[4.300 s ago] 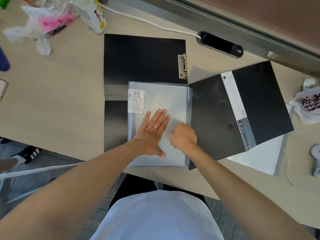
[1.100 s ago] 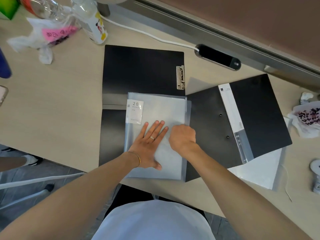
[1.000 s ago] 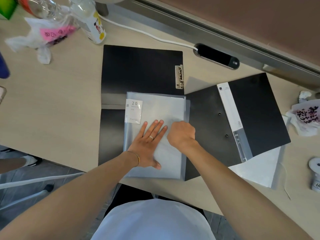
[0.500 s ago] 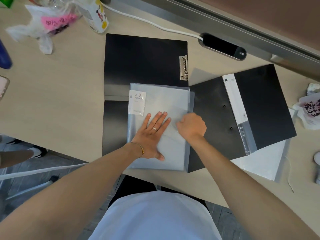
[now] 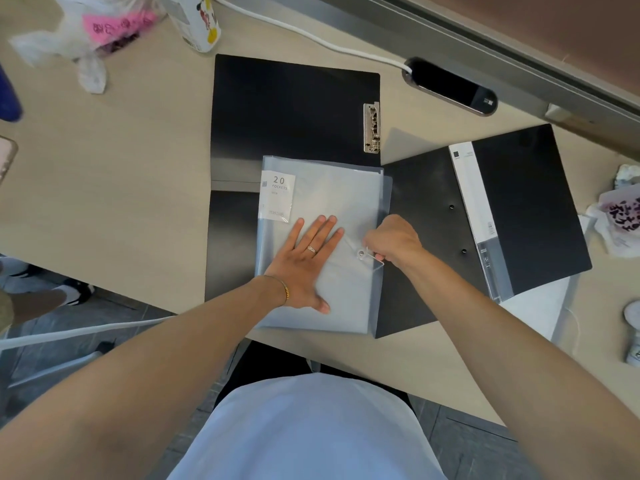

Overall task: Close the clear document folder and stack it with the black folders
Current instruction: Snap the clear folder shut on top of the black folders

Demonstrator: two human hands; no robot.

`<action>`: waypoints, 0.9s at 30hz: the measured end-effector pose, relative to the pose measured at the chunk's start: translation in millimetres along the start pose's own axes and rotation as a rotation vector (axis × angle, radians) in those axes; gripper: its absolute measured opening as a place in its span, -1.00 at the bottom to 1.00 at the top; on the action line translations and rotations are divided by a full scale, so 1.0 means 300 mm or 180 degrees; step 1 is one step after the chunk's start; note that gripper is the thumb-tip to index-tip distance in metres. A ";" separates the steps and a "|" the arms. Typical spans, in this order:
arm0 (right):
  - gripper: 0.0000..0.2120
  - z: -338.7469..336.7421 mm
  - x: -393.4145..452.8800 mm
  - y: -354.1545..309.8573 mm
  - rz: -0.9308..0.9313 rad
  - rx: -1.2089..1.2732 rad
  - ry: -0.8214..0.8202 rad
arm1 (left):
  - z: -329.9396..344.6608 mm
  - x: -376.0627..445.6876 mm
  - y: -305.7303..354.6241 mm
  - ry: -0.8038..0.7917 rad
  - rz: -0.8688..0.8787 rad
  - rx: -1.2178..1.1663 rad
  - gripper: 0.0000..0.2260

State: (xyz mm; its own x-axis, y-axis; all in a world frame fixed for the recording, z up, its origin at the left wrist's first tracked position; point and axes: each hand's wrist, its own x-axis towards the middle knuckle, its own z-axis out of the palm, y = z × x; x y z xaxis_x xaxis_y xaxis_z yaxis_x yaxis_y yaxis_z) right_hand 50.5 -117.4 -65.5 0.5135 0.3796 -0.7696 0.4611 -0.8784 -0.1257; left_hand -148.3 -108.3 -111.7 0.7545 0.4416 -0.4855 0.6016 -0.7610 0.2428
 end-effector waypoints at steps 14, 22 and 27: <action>-0.79 0.159 -0.051 0.096 -0.1653 -0.0424 0.1331 | 0.007 0.002 -0.001 0.0031 -0.0008 0.0039 0.33; -0.84 0.182 -0.041 0.139 -0.2243 -0.0495 0.1645 | 0.015 0.002 -0.001 0.0060 -0.0013 0.0068 0.33; -0.92 0.179 -0.036 0.182 -0.3024 -0.1213 0.1863 | 0.016 0.003 -0.002 0.0057 0.0012 0.0075 0.32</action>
State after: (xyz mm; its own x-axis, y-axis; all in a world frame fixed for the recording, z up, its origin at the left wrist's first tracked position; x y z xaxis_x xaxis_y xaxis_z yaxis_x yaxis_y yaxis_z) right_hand 31.4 -185.0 -97.6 0.0555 0.9971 -0.0511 0.9728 -0.0656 -0.2220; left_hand -149.1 -109.8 -116.1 0.7615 0.4469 -0.4695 0.5926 -0.7735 0.2247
